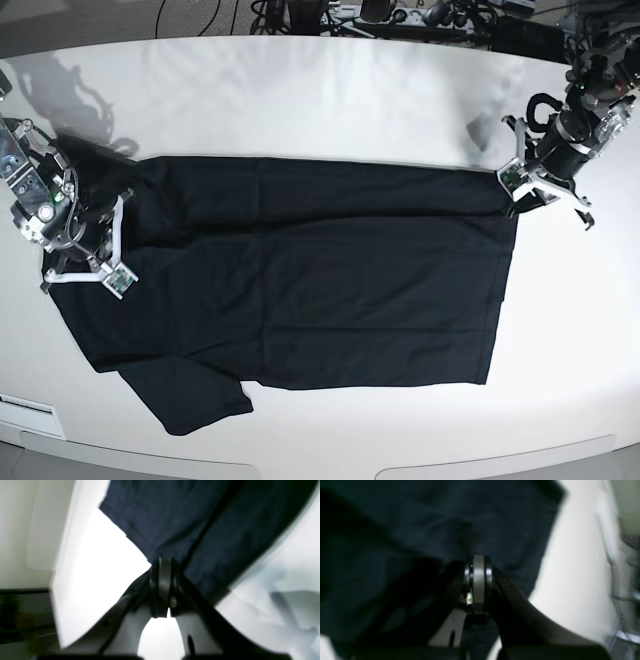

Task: Fold the T-shirt properly
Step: 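Hold the shirt edge with both grippers and pull it taut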

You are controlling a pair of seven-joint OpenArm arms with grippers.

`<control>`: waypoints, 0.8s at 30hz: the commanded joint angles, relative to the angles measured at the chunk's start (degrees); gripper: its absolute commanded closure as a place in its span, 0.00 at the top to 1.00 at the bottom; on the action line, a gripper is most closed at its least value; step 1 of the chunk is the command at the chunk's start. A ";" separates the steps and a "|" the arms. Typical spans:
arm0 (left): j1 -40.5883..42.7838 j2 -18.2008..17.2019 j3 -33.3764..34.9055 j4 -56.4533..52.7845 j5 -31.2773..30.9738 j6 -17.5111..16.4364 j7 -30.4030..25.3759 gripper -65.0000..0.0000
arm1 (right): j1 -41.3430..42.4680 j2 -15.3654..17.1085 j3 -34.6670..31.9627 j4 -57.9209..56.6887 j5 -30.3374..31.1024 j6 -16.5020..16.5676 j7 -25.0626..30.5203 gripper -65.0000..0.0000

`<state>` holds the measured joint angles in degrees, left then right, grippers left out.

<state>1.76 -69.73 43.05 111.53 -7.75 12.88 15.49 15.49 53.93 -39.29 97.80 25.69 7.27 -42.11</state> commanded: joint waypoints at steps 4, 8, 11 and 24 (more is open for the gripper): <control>-1.09 -0.57 -0.76 0.59 -0.07 -2.12 -1.75 0.00 | -2.29 0.98 0.76 1.57 1.95 4.00 0.44 0.00; -4.15 -0.59 -0.76 0.59 -3.15 -4.96 -1.73 0.00 | -5.73 0.98 0.76 1.57 1.40 4.76 0.24 0.00; -7.78 -0.59 -0.76 0.59 -5.09 -5.31 -1.68 0.00 | -8.13 0.66 0.76 1.57 1.11 4.79 0.42 0.00; -10.27 5.44 -0.74 -10.45 -8.83 -17.03 -2.67 0.00 | -10.10 -1.55 0.76 1.57 -4.83 2.36 0.44 0.00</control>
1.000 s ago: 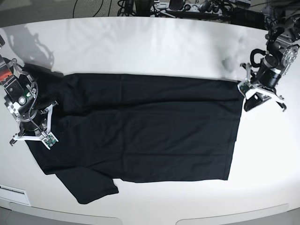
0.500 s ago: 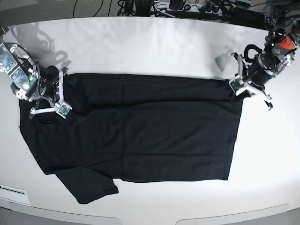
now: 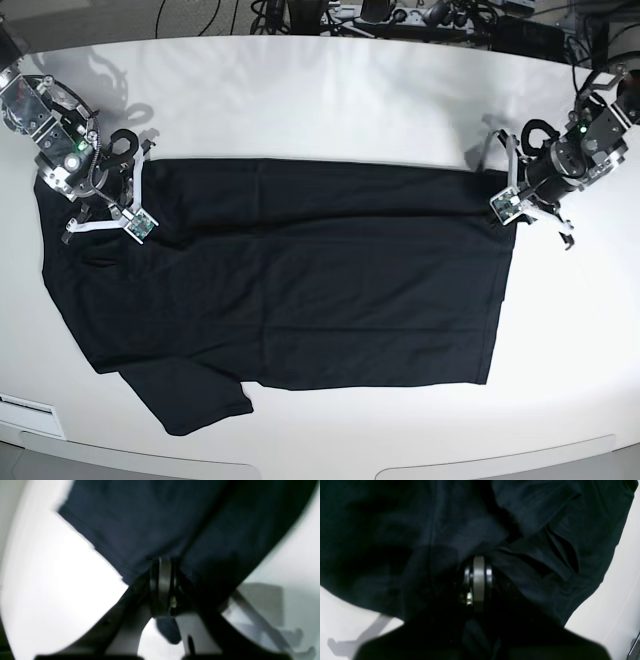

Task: Fold the T-shirt properly
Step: 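Hold the shirt edge with both grippers and pull it taut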

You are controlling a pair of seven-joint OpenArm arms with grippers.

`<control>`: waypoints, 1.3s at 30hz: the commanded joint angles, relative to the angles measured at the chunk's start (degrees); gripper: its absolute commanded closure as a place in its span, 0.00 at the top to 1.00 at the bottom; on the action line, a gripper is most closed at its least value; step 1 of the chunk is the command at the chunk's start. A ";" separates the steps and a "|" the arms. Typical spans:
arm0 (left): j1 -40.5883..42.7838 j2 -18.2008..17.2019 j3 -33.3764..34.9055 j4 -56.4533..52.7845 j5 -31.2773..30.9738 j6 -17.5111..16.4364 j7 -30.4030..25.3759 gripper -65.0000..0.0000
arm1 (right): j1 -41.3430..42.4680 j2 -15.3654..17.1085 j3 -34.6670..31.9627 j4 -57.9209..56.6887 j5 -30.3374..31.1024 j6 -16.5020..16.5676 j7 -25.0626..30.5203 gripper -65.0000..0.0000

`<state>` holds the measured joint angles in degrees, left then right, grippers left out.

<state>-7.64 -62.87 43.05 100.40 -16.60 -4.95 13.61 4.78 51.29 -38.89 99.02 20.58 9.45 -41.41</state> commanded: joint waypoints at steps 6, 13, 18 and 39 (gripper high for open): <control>-0.81 2.58 -0.74 -4.96 0.20 -9.51 -0.42 0.00 | 0.59 1.11 0.37 0.35 5.66 4.79 -2.56 0.00; -0.63 2.10 -0.74 -1.11 -0.50 -14.10 7.45 0.00 | 0.46 1.14 0.37 0.35 8.31 5.81 -4.85 0.00; -0.46 -1.14 -0.74 0.96 -3.89 -14.84 9.62 0.00 | 0.44 1.16 0.37 0.66 9.49 7.26 -5.05 0.00; 1.88 -8.68 -0.74 9.11 -7.65 -15.02 10.69 0.00 | -15.67 3.82 0.37 6.23 -0.26 1.99 -7.37 0.00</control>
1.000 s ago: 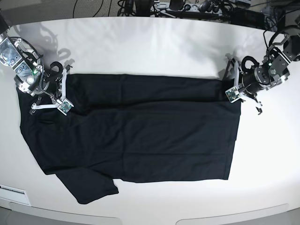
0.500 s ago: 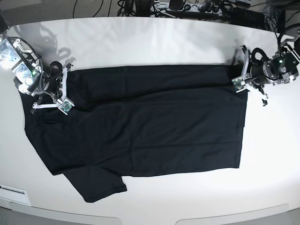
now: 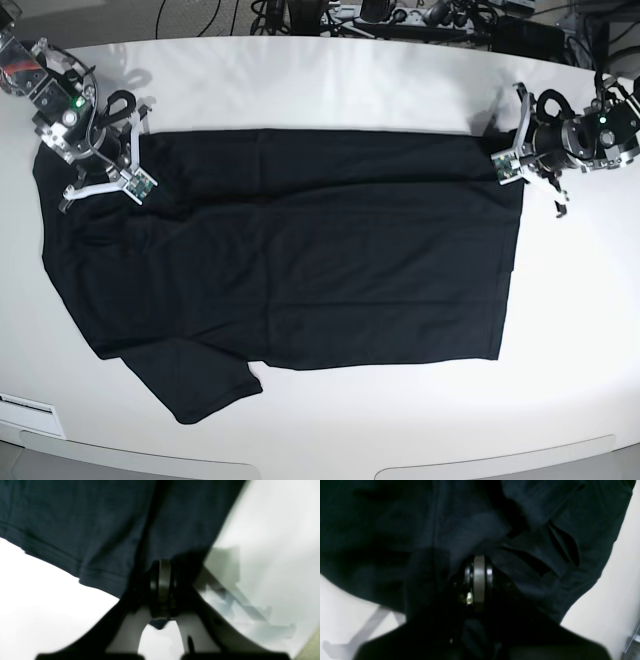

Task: Fold the T-shirt properly
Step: 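Hold the shirt edge with both grippers and pull it taut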

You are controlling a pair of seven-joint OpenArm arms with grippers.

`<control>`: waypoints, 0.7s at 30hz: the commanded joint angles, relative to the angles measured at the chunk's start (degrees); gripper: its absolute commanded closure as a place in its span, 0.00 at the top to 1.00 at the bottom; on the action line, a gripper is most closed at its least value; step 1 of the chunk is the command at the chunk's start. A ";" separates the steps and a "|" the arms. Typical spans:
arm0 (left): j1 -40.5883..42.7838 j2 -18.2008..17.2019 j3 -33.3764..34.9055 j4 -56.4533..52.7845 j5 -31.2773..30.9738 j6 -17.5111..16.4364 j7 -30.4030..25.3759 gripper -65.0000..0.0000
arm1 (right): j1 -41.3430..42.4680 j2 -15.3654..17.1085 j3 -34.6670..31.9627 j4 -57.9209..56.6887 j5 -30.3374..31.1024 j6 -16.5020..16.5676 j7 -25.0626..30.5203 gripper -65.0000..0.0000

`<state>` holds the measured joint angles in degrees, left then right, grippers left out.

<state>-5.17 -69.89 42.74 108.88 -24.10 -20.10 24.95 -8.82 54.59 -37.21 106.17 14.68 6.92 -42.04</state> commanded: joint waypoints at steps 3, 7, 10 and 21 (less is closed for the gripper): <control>1.62 -3.19 -0.44 3.10 0.96 0.15 -0.44 0.00 | -5.31 0.59 -1.27 1.84 3.17 3.69 -7.58 0.00; 3.72 -6.08 -0.44 5.86 1.53 0.26 -0.46 0.00 | -8.79 0.81 -0.42 2.97 2.80 3.58 -7.69 0.00; 2.97 -7.72 -0.55 8.76 2.56 3.43 -0.50 0.00 | -10.60 0.79 1.92 2.97 2.84 3.58 -6.73 0.00; -5.46 -0.33 -0.57 3.98 -2.27 7.45 0.79 0.00 | -11.30 0.35 6.14 2.97 3.58 3.65 -6.54 0.00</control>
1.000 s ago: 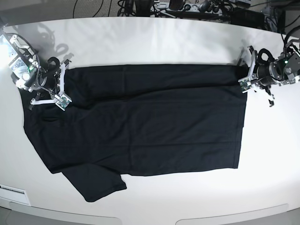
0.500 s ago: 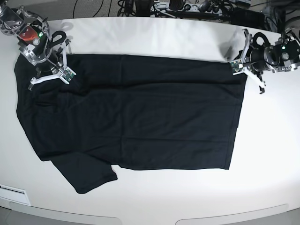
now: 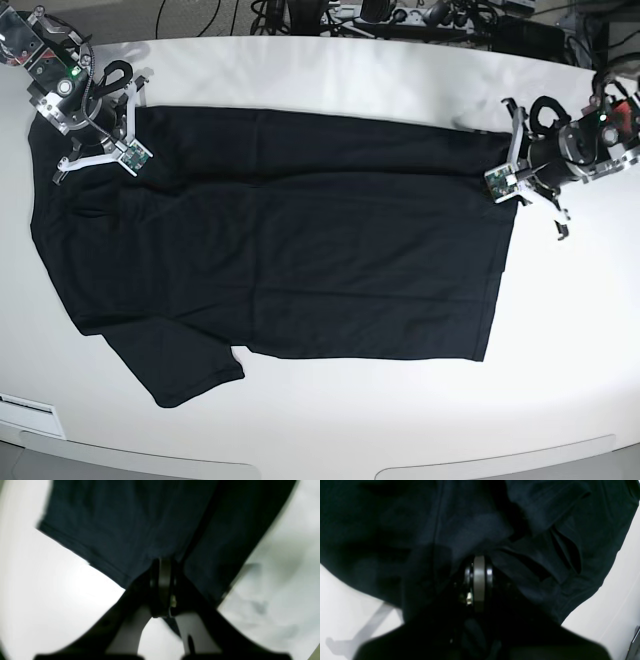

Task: Fold the T-shirt properly
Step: 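Hold the shirt edge with both grippers and pull it taut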

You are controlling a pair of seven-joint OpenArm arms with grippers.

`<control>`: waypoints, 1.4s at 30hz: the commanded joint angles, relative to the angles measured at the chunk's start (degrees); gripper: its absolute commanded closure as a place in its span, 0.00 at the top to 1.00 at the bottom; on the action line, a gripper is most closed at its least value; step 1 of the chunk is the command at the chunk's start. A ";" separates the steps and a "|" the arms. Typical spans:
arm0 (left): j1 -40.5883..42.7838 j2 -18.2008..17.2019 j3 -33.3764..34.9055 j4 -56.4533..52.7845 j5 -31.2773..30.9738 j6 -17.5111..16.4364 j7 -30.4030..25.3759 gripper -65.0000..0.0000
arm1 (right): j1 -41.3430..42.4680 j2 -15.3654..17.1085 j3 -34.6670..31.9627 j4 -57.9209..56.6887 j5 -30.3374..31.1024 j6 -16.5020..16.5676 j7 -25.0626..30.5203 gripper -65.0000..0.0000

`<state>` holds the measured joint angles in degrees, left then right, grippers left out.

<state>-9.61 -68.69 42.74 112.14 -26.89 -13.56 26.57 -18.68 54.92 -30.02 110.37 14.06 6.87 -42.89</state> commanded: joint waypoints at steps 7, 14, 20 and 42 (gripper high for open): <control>-5.49 8.61 -0.55 -14.56 -14.36 -9.88 9.55 0.00 | -1.38 0.00 -1.05 -1.22 4.07 3.63 -4.70 0.00; -2.58 10.54 -0.55 -16.55 -21.86 -15.91 19.45 0.00 | -1.55 0.04 -1.05 -0.09 4.09 2.93 -5.01 0.00; 2.43 5.75 -0.55 -11.39 -20.22 -15.85 19.74 0.00 | -4.20 0.04 -1.03 1.40 3.85 2.84 -5.86 0.00; 3.85 -1.36 -0.55 -7.56 -14.86 -15.82 14.62 0.00 | -22.56 -3.39 3.32 5.90 -2.54 0.39 -7.78 0.00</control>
<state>-5.58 -68.71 42.30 104.57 -43.88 -30.28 39.27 -38.52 51.62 -24.88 117.82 1.91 0.51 -42.81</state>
